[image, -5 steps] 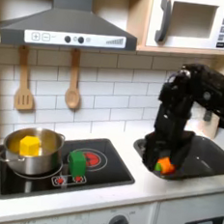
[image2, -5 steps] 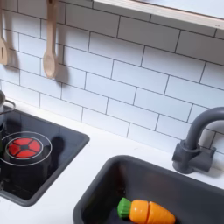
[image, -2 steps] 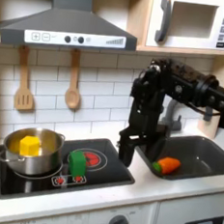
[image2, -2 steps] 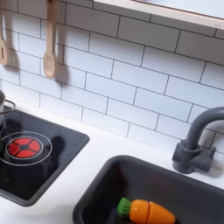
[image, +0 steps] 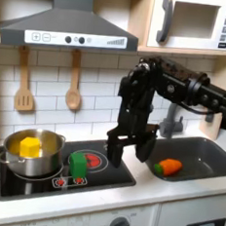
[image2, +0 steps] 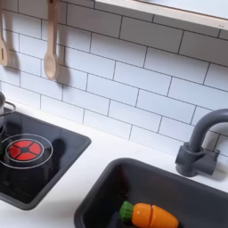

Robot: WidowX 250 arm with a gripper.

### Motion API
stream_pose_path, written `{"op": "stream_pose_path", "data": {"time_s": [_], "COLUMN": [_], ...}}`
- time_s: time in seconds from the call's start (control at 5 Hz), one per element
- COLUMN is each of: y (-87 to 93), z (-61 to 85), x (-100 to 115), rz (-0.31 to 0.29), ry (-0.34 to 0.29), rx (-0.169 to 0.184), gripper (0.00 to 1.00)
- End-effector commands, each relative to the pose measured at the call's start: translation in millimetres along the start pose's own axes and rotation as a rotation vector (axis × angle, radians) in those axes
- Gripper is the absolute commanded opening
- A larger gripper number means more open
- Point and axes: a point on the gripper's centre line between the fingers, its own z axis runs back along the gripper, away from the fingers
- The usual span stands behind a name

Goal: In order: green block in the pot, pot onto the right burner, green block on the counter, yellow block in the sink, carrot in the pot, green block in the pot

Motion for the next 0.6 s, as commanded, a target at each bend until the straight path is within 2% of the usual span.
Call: {"op": "stream_pose_path", "data": {"time_s": [0.0, 0.2, 0.4], "y": [21.5, 32.5, 35.6], "z": [6.9, 9.2, 7.2], "x": [-1.9, 4.3, 12.4], "rz": [-0.014, -0.013, -0.014], "ry": [-0.023, -0.033, -0.03], "rx": [-0.021, -0.014, -0.021], "gripper": [1.0, 1.0, 1.0]}}
